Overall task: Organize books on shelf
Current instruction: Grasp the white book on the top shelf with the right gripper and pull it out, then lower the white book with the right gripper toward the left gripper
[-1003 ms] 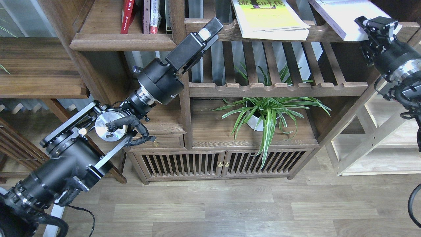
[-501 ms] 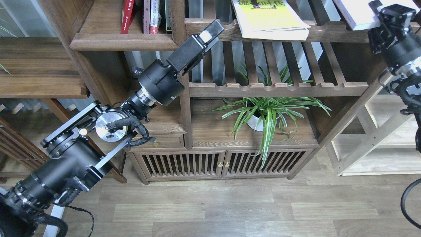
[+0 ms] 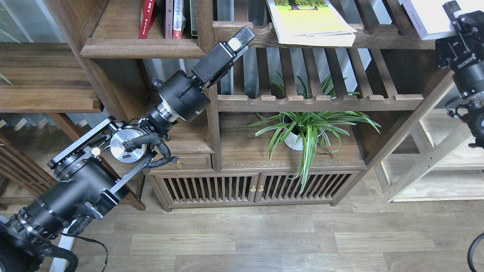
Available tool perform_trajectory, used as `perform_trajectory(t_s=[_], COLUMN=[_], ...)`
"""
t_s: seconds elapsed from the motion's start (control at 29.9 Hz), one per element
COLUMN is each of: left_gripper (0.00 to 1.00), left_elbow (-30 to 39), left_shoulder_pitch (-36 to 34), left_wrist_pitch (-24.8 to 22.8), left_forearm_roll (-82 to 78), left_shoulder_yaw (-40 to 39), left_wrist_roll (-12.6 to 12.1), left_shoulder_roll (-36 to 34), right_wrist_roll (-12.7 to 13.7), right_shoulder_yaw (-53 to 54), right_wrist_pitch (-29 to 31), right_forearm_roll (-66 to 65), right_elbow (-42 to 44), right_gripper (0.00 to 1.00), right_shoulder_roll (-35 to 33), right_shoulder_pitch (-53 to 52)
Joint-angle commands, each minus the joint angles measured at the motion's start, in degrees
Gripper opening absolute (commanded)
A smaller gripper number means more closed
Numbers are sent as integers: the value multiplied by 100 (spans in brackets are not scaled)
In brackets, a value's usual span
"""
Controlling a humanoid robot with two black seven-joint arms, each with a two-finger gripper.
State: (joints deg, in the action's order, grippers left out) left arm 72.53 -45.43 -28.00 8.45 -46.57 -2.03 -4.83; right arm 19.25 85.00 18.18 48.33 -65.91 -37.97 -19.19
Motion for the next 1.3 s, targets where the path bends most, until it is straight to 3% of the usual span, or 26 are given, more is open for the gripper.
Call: perform_trajectory(t_s=[0.0, 0.1, 0.5, 0.94, 1.27], left_gripper=[99, 99, 99, 99, 99], left_elbow=[-2, -2, 7, -2, -178], left_shoulder_pitch=[-1, -1, -1, 52, 210], left_wrist_pitch=[0, 0, 0, 0, 0], left_forearm_roll=[-19, -19, -106, -229, -229], left_shoulder_yaw=[-1, -1, 8, 87, 639], left_wrist_roll=[1, 1, 1, -43, -43], left_shoulder_roll=[9, 17, 149, 325, 325], right_wrist_roll=[0, -9, -26, -35, -61], right_shoulder_yaw=[174, 183, 877, 913, 825], right_wrist_pitch=[492, 982, 982, 982, 982], right_forearm_roll=[-8, -8, -16, -254, -289], right_elbow=[-194, -247, -765, -950, -985], right_gripper=[4, 4, 4, 3, 3], right_shoulder_roll=[-17, -157, -492, -501, -483], right_shoulder_pitch=[450, 749, 1935, 3737, 4266])
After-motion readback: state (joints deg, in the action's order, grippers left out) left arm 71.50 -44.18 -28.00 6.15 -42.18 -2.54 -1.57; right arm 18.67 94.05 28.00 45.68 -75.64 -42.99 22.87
